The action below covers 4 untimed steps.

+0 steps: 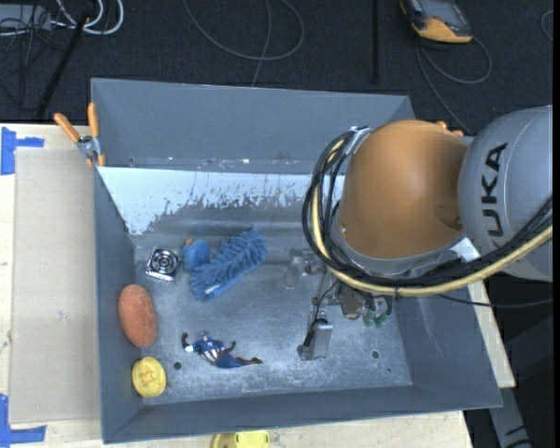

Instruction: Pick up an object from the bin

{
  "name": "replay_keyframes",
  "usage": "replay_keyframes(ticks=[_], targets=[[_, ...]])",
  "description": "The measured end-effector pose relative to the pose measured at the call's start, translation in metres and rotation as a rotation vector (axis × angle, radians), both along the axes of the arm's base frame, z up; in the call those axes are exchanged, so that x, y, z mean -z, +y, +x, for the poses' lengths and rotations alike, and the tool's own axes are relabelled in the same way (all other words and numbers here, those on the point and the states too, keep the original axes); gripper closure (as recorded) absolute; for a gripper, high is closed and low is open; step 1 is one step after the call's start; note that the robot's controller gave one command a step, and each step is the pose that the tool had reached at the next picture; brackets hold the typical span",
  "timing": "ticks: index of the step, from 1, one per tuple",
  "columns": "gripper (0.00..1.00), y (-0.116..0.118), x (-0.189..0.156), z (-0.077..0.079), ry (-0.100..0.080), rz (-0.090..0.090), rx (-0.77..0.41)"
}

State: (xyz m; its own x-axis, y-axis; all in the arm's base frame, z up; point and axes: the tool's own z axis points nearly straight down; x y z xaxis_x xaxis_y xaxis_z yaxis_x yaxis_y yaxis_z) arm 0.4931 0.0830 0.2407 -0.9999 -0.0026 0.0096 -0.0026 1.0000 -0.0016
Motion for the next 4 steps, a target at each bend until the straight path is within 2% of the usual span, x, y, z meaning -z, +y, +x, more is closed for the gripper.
replay_keyframes(ticks=[1, 2, 3, 4], targets=[[0.00, 0.000, -0.004, 0.001, -0.008, 0.002, 0.003], [0.00, 0.047, 0.022, 0.019, -0.012, 0.002, 0.004], [0.00, 0.074, 0.031, 0.019, -0.008, 0.003, 0.003], [0.00, 0.057, 0.074, 0.008, -0.011, 0.002, -0.021]])
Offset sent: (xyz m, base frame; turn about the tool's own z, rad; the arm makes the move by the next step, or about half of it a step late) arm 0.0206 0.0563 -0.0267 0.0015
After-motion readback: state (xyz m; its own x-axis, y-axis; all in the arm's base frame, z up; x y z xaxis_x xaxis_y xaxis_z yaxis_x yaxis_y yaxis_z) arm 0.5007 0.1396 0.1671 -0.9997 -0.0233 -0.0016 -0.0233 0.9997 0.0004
